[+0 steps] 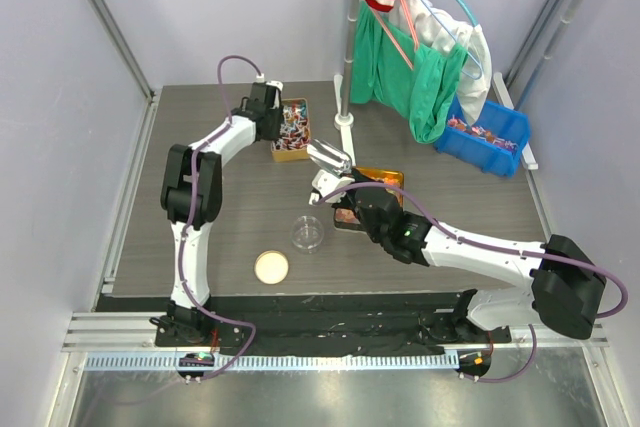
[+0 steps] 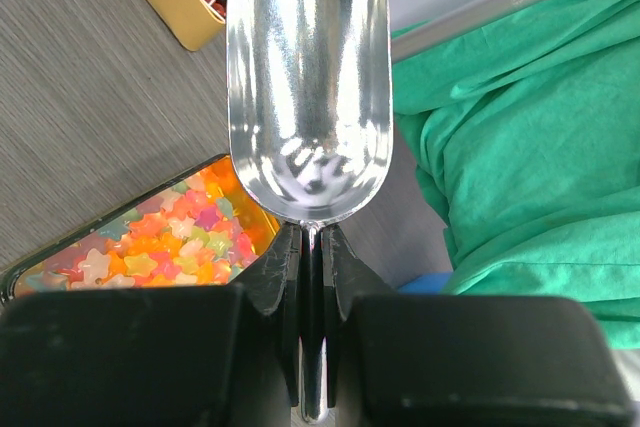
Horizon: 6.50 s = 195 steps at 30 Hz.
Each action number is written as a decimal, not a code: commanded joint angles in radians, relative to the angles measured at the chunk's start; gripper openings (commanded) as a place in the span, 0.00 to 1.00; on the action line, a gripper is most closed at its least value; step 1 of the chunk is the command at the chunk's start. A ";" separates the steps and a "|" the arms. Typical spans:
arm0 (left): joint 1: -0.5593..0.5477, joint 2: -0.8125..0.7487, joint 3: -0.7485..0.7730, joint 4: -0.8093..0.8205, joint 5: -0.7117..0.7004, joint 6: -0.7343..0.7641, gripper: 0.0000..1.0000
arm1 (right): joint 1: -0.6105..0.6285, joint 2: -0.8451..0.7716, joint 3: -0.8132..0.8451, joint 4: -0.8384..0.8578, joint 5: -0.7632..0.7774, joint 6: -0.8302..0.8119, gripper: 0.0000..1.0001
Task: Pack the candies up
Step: Move the storage box to the center of the board, then pick up the storage box at the center of the board.
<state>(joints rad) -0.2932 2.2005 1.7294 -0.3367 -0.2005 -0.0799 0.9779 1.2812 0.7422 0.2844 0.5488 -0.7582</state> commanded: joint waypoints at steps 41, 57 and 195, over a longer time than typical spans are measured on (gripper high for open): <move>0.146 -0.595 -0.562 0.067 0.159 -0.291 0.52 | 0.048 -0.008 -0.003 0.082 0.007 -0.016 0.01; 0.154 -0.127 0.249 -0.489 0.472 0.791 1.00 | 0.047 0.047 -0.015 0.099 0.019 -0.049 0.01; 0.325 -0.016 0.012 -0.723 1.130 0.345 0.00 | -0.077 0.402 1.180 -1.093 -0.322 0.244 0.01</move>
<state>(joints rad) 0.0093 2.1925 1.6958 -1.0191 0.8200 0.2691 0.8974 1.6775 1.8656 -0.8173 0.2417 -0.5304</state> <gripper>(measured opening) 0.061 0.115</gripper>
